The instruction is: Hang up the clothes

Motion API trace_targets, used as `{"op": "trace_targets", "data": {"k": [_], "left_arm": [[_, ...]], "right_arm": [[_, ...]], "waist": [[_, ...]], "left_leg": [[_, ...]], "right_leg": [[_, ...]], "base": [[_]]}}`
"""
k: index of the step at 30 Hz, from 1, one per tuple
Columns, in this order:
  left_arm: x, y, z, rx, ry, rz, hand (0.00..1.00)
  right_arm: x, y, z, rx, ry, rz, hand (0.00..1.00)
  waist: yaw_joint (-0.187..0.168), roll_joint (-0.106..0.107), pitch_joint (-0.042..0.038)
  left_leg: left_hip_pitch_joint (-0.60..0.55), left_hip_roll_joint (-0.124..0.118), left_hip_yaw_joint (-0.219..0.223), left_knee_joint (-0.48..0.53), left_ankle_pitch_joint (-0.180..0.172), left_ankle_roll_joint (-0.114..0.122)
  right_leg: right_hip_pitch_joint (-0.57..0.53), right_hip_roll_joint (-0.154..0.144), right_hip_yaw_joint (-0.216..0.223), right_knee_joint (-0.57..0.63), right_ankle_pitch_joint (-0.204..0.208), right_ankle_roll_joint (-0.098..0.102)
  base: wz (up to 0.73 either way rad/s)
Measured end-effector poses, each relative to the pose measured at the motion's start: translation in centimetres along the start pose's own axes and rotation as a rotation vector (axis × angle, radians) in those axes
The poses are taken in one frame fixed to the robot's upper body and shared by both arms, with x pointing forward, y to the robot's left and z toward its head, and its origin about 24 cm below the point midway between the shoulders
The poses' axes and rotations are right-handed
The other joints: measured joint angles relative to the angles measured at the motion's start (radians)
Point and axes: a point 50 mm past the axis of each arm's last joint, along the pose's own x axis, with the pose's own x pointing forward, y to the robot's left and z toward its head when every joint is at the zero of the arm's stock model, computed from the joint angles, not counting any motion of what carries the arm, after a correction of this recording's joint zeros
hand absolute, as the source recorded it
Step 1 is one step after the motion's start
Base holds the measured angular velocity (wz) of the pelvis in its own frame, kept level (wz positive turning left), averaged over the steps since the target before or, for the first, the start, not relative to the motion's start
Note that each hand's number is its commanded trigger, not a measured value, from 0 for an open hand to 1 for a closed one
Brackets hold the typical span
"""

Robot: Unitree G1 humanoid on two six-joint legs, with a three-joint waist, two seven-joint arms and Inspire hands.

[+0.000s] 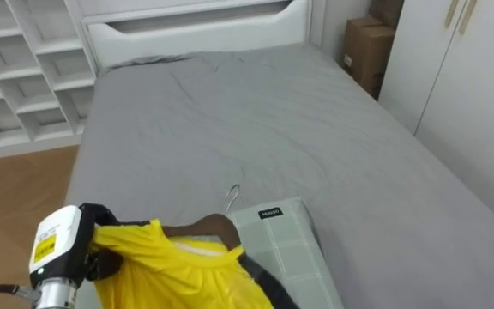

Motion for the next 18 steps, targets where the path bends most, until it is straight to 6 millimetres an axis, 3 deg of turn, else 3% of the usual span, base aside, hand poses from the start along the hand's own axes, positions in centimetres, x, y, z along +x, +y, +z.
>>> {"op": "trace_targets", "data": {"k": [18], "left_arm": [[0.2, 0.5, 0.3, -0.046, -0.017, 0.056, 1.0]], "right_arm": [[-0.2, -0.3, -1.3, 0.058, 0.021, -0.015, 0.0]], "waist": [[-0.002, -0.003, -0.0012]], "left_leg": [[0.015, 0.001, 0.001, -0.001, -0.004, 0.002]], "right_leg": [[0.017, 0.003, 0.003, -0.008, 0.006, -0.006]], "base": [[0.0]]}}
